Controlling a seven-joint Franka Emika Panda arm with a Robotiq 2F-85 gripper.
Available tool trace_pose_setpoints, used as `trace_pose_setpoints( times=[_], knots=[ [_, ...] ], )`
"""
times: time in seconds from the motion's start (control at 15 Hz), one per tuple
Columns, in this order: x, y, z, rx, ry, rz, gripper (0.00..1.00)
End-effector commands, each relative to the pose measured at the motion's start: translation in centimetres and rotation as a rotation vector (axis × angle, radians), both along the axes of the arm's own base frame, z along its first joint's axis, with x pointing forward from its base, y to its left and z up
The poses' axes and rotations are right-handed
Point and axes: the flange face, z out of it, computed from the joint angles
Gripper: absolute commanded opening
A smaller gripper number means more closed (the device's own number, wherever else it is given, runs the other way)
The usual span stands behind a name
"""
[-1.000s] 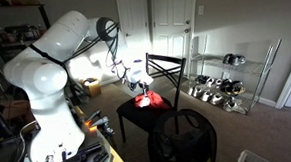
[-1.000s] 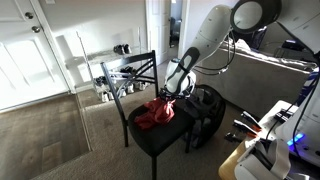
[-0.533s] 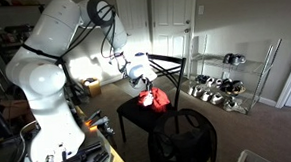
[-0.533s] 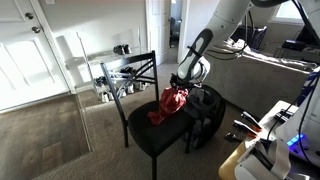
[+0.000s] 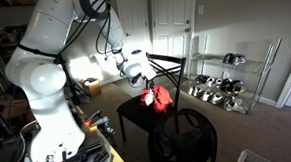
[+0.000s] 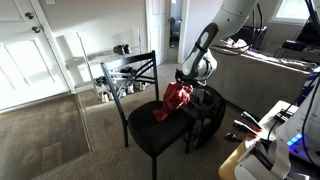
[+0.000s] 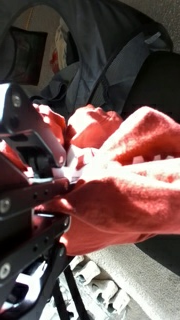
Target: Take the orange clothing off of the table and put it into the laundry basket
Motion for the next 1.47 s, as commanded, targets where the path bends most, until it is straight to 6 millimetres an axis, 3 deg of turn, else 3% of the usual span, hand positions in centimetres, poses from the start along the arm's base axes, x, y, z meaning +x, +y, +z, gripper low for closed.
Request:
trace_pose_setpoints(
  times=[0.0, 0.07, 0.13, 0.27, 0.53, 0.6, 0.73, 1.13, 1.4],
  knots=[
    [-0.1, -0.6, 3.9, 0.024, -0.042, -0.048, 0.07],
    [0.2, -0.6, 4.3, 0.023, -0.048, -0.049, 0.07],
    [0.8, -0.5, 2.4, 0.01, -0.04, -0.017, 0.14],
    [1.1, -0.8, 3.4, 0.011, -0.054, -0.022, 0.14],
    [1.0, -0.8, 3.4, 0.011, -0.053, -0.022, 0.14],
    [1.0, -0.8, 3.4, 0.011, -0.052, -0.022, 0.07],
    [1.5, -1.1, 4.1, 0.039, -0.052, -0.044, 0.07],
    [1.8, -8.6, 10.2, 0.098, -0.155, -0.243, 0.09],
    [1.7, -13.0, 13.5, 0.132, -0.224, -0.354, 0.26]
  ],
)
